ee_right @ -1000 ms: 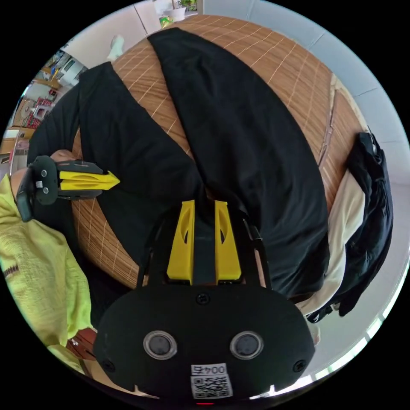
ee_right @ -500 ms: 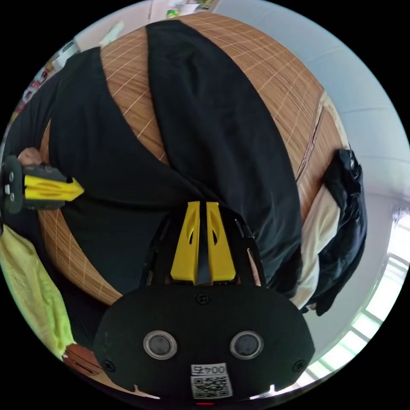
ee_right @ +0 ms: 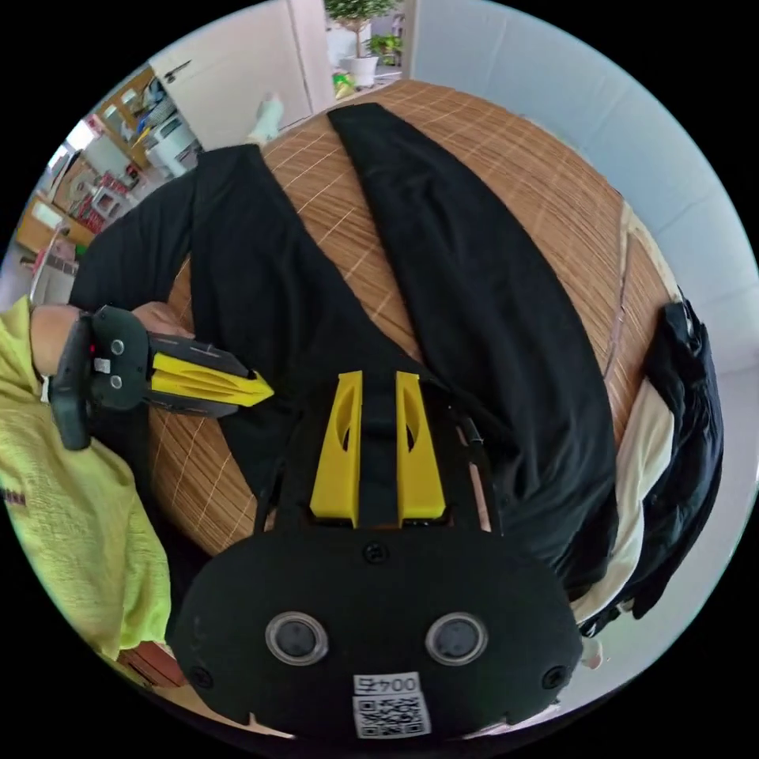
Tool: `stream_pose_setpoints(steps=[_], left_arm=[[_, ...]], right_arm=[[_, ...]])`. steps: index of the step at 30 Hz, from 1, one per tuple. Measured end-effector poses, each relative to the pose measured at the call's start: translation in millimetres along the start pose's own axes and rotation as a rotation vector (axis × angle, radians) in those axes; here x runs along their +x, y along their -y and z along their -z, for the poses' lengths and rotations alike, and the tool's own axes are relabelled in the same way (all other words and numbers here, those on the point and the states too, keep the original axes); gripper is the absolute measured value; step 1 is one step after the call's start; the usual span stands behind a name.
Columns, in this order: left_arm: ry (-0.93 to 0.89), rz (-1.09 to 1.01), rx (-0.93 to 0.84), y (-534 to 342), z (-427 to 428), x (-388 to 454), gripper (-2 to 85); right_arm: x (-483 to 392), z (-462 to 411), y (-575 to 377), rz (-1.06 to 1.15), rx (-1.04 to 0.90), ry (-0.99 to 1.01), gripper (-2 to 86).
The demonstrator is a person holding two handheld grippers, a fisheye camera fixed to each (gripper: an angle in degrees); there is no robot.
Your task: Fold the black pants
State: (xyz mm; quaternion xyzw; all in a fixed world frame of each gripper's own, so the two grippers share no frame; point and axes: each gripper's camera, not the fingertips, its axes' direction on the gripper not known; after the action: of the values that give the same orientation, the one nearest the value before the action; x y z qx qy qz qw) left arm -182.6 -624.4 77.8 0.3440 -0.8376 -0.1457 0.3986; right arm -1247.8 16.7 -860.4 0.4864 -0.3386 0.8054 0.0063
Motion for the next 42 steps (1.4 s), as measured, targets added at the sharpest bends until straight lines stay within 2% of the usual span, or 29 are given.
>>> stream_pose_setpoints(steps=[4, 7, 9, 15, 21, 24, 30, 34, 36, 38, 42], left_arm=[[0.050, -0.011, 0.017, 1, 2, 10, 0.8], [0.107, -0.029, 0.080, 0, 26, 17, 0.7], [0.129, -0.043, 0.108, -6, 45, 19, 0.7], [0.300, -0.153, -0.181, -43, 40, 29, 0.5], [0.265, -0.096, -0.223, -44, 29, 22, 0.5], [0.185, -0.111, -0.275, -38, 14, 19, 0.6], [0.147, -0.105, -0.283, -34, 9, 12, 0.7], [0.142, -0.128, -0.296, -32, 7, 11, 0.7], [0.156, -0.136, -0.299, -31, 6, 12, 0.7], [0.164, -0.144, -0.302, -31, 5, 11, 0.8], [0.149, -0.137, -0.301, -30, 4, 4, 0.8]], right_arm=[[-11, -35, 22, 0.011, -0.093, -0.108, 8.1], [6, -12, 19, -0.122, -0.033, 0.033, 9.7], [2, 7, 10, -0.128, 0.020, 0.059, 10.0], [-16, 29, 2, -0.112, 0.094, 0.093, 10.0], [-50, 25, 44, -0.005, 0.069, 0.048, 9.9], [-59, 18, 64, 0.044, 0.022, -0.008, 10.0], [-63, -3, 96, 0.171, -0.120, -0.012, 10.5], [-75, -12, 102, 0.287, -0.188, -0.038, 5.2], [-72, -9, 104, 0.267, -0.196, -0.103, 4.6], [-50, -10, 102, 0.125, -0.141, -0.016, 4.6], [-45, -19, 90, 0.050, -0.098, 0.020, 5.5]])
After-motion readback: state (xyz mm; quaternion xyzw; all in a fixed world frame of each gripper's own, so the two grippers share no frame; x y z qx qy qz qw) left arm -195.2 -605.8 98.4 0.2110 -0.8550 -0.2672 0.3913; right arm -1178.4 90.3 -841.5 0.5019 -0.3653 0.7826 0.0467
